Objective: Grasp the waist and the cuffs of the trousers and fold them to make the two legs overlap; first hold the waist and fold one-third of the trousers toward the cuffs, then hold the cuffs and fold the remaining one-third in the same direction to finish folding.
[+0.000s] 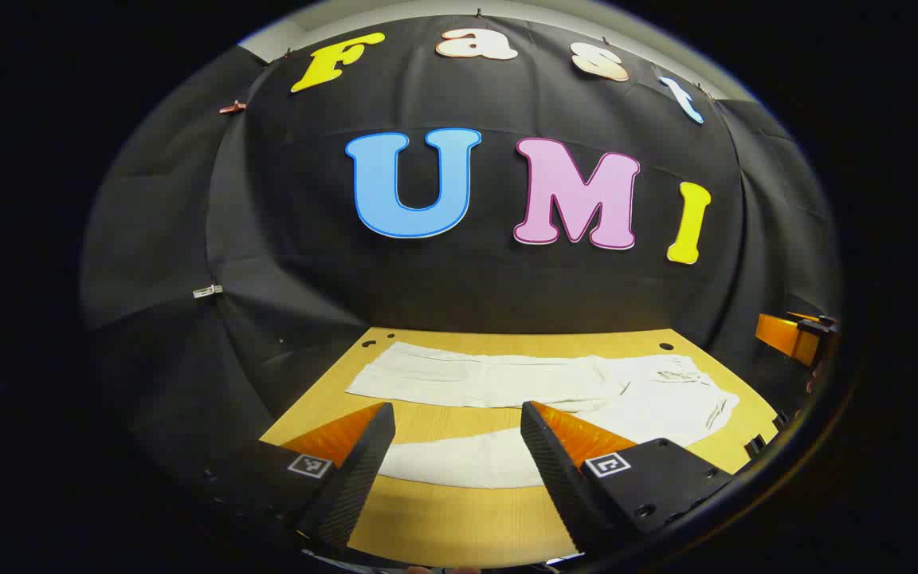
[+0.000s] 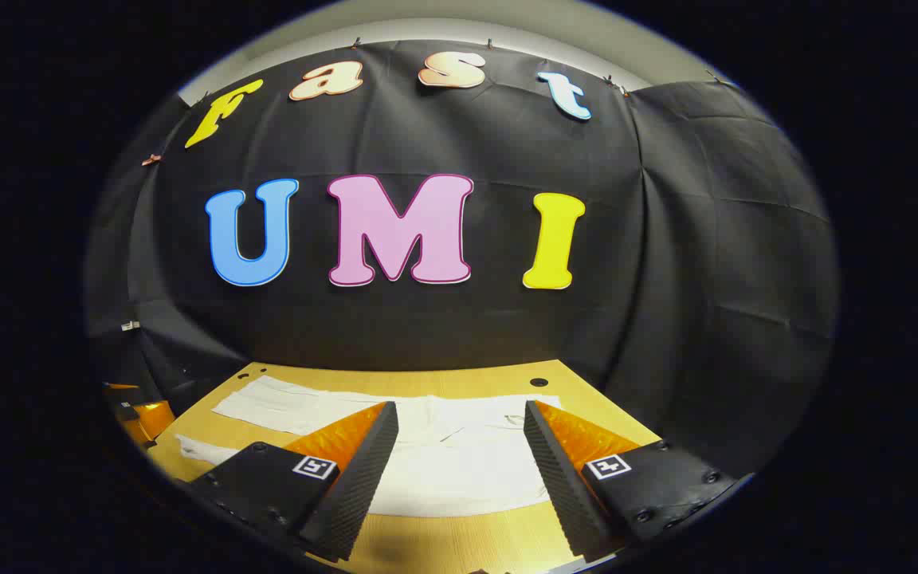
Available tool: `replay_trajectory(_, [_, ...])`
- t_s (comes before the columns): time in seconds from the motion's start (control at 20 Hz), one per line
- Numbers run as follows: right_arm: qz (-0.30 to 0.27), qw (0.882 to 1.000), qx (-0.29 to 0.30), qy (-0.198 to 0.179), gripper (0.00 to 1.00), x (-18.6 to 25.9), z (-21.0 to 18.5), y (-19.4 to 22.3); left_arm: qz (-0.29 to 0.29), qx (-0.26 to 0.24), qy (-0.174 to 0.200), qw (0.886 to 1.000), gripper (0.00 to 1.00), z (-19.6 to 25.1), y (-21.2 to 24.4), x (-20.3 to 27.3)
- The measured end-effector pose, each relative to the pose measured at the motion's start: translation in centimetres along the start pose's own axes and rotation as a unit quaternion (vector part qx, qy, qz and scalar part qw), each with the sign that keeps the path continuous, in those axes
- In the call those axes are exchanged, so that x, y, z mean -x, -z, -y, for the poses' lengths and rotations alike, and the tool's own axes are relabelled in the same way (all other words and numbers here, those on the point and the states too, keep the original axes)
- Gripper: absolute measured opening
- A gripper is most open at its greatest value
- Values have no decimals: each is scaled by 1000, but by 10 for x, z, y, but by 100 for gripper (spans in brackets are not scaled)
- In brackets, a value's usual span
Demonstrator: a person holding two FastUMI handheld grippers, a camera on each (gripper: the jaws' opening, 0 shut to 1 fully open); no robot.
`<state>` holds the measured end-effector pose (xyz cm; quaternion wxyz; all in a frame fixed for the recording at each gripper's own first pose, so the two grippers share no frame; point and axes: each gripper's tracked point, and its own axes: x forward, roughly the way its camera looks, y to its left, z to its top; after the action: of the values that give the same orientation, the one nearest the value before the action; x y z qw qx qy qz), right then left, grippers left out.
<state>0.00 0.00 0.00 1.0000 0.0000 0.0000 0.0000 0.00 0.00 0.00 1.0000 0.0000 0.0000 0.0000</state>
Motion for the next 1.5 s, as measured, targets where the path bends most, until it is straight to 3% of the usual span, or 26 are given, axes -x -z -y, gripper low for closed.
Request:
replay_trajectory(0.25, [-22,1000,6,8,97,-7,10,12,15,6,-27,1000,99,-17,-15,-9])
replay_trajectory(0.75, [-26,999,20,20,97,-18,21,19,9,-15,-10,1000,99,-15,-12,-15])
replay_trajectory(0.9, [-13,999,31,2,97,-25,20,15,13,-25,-5,1000,99,-8,-12,-15])
replay_trajectory(1.2, [-6,994,106,-2,97,-53,51,16,7,-23,-13,1000,99,-7,-11,-27])
replay_trajectory(1.5, [-21,979,205,2,97,-102,99,24,-21,-19,-44,999,99,-27,8,-41])
